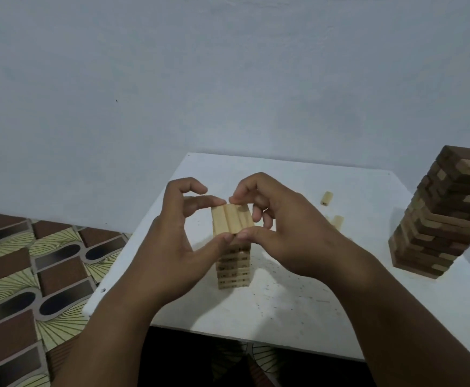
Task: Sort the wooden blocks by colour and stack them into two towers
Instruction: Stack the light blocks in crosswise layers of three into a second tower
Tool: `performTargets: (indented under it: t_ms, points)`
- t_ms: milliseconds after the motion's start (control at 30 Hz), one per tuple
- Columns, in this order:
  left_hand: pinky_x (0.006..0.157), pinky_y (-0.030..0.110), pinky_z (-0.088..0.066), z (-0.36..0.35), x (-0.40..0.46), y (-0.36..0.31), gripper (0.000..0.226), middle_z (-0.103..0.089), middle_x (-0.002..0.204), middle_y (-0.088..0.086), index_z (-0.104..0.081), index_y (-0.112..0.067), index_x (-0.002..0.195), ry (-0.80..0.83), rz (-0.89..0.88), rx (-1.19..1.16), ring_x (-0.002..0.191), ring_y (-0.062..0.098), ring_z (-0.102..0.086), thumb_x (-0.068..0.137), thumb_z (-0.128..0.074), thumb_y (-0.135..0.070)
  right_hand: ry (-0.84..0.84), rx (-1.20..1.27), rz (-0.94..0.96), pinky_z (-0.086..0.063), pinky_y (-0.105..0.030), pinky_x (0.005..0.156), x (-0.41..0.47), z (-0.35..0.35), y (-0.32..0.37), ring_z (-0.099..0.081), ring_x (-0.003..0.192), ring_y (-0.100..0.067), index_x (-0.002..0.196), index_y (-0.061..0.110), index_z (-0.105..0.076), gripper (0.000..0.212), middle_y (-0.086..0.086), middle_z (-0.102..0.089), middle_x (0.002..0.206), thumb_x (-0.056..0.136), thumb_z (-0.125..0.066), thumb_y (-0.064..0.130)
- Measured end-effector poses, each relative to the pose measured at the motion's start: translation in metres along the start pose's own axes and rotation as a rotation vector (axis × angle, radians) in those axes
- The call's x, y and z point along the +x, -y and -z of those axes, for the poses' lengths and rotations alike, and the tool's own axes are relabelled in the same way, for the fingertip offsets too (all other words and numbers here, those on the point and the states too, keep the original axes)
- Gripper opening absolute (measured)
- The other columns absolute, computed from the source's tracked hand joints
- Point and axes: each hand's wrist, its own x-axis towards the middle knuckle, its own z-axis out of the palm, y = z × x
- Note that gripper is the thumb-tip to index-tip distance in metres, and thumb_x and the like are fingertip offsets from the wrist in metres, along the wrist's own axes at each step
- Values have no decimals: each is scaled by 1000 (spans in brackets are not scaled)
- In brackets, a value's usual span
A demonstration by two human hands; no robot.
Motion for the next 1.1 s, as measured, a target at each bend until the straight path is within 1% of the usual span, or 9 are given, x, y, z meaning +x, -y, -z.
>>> performTargets:
  t_ms: [67,133,167,267,433,567,767,933,1100]
  points:
    - [78,3,-41,0,-1,7,60,-64,118,-24,-31,-43,117,5,36,-17,113,-6,-53,81,-76,-24,29,-7,-9,-46,-24,69,4,-5,-2,-53,73,1,108,41,-46,43,11,-62,105,84,-75,20]
    - [87,10,-38,-2,-1,14,60,-64,119,-23,-32,-43,118,15,59,-33,121,-5,-50,82,-76,-22,49,-17,-25,-37,-16,68,5,-8,-4,-50,76,13,109,42,-45,45,12,-63,109,84,-76,20]
    - [90,16,-37,-3,-2,17,60,-64,119,-23,-32,-42,118,18,67,-39,125,-4,-48,82,-76,-21,55,-23,-34,-36,-14,68,6,-8,-5,-50,75,15,109,42,-44,46,13,-64,110,83,-76,20]
    - [94,23,-37,-6,-1,24,62,-64,118,-23,-31,-44,118,28,82,-46,127,-1,-47,82,-76,-20,60,-35,-58,-36,-16,69,7,-9,-6,-50,74,12,111,43,-44,50,16,-64,112,82,-78,20]
    - [92,16,-34,-10,-1,29,61,-63,119,-25,-30,-46,119,46,101,-49,126,-2,-47,84,-74,-21,64,-52,-84,-35,-16,69,10,-9,-9,-50,74,7,113,46,-43,56,17,-64,110,79,-80,23]
    - [92,14,-32,-11,-1,31,61,-62,118,-25,-29,-48,120,48,107,-38,125,-2,-47,85,-73,-22,79,-59,-94,-35,-17,67,11,-10,-10,-50,70,11,115,45,-44,56,16,-65,111,79,-81,23]
    - [101,29,-36,-12,0,31,65,-61,121,-26,-27,-50,125,50,114,-9,126,5,-48,85,-73,-27,103,-55,-106,-33,-16,68,12,-9,-11,-49,69,13,117,44,-44,57,15,-64,111,80,-81,22]
    - [108,39,-37,-12,0,30,68,-60,122,-26,-27,-49,127,50,118,5,128,8,-47,83,-75,-31,109,-67,-98,-33,-16,70,12,-8,-11,-49,68,16,123,44,-43,64,17,-62,117,79,-82,20]
    - [109,49,-36,-12,-1,26,73,-56,125,-28,-25,-51,129,32,125,21,130,11,-45,75,-73,-45,114,-80,-100,-35,-17,70,13,-7,-14,-49,66,18,124,47,-41,68,16,-61,121,77,-84,23]
